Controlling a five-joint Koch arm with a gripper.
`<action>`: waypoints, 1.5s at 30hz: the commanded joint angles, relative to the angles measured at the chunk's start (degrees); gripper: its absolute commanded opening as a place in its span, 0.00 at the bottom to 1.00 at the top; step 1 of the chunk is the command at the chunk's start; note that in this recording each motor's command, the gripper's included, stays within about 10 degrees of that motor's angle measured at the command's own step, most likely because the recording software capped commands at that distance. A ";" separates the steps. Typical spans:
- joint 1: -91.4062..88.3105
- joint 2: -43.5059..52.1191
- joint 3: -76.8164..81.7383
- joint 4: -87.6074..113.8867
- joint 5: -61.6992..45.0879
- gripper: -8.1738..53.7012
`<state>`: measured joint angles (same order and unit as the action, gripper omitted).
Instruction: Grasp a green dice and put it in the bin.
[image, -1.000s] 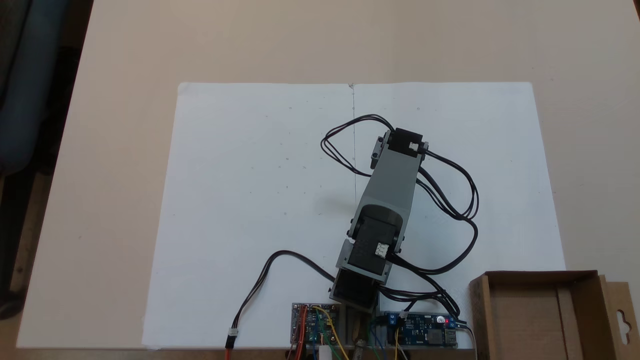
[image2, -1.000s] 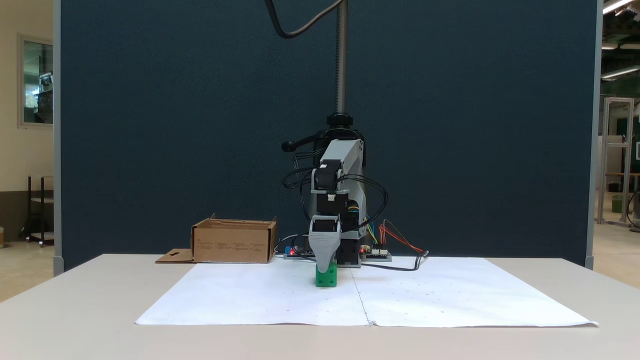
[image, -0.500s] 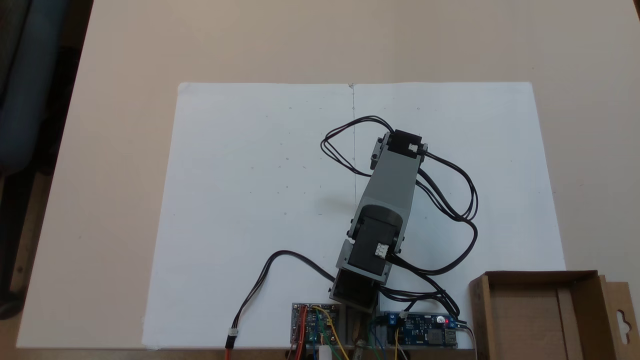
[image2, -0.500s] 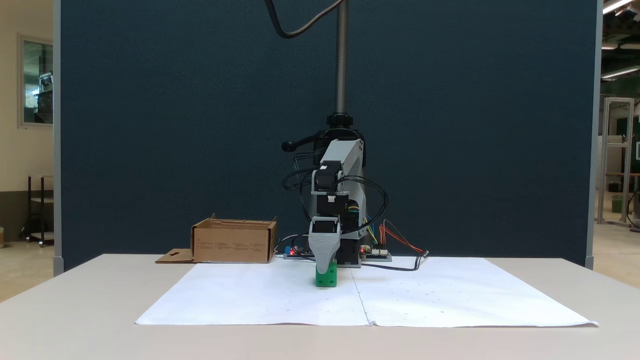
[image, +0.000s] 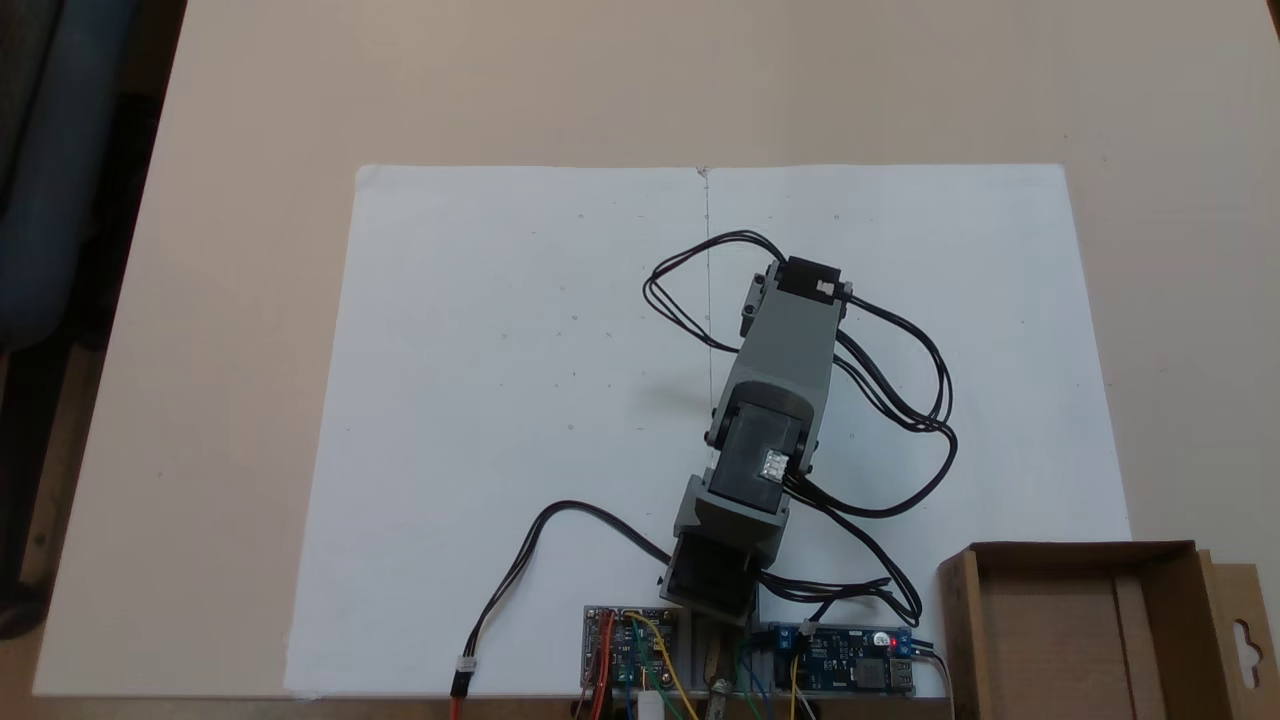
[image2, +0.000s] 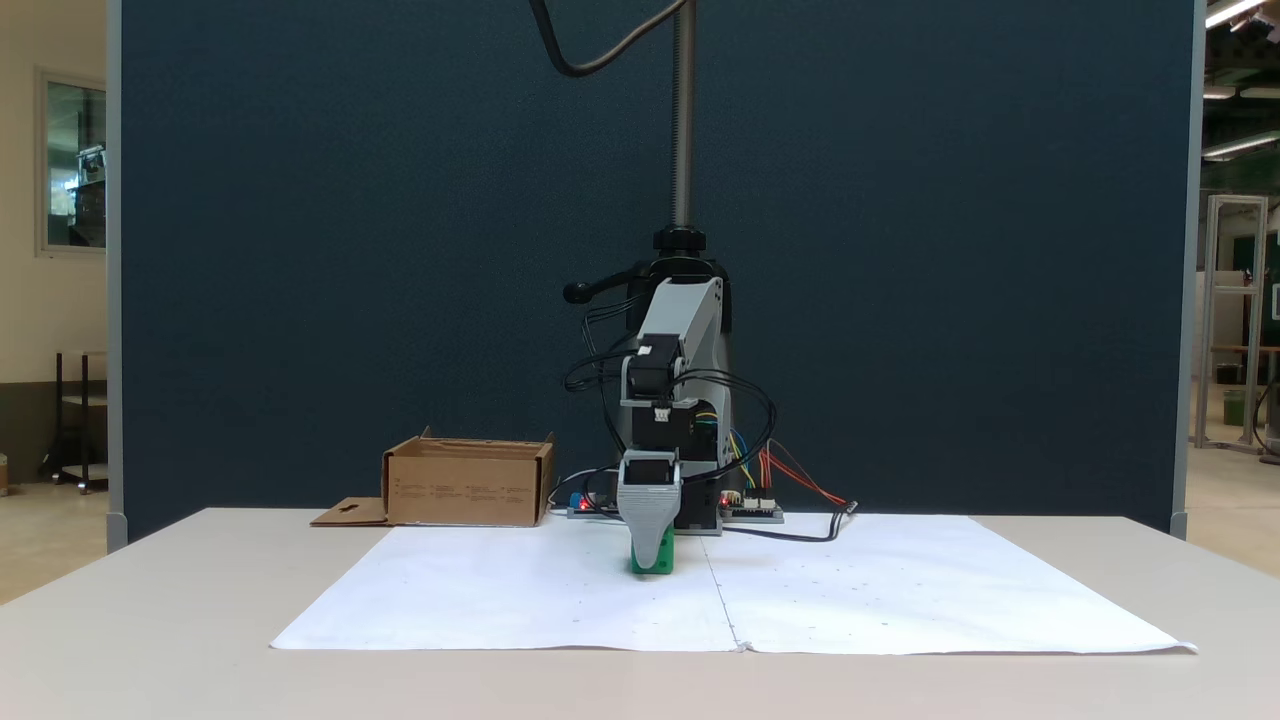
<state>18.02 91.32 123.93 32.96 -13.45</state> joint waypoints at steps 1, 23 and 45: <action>0.70 0.44 -0.53 -2.11 -2.90 0.86; 0.35 -1.85 0.97 -3.25 -7.12 0.80; 1.67 -2.72 1.14 -6.50 -9.84 0.78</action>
<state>18.72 88.68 124.54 30.94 -17.84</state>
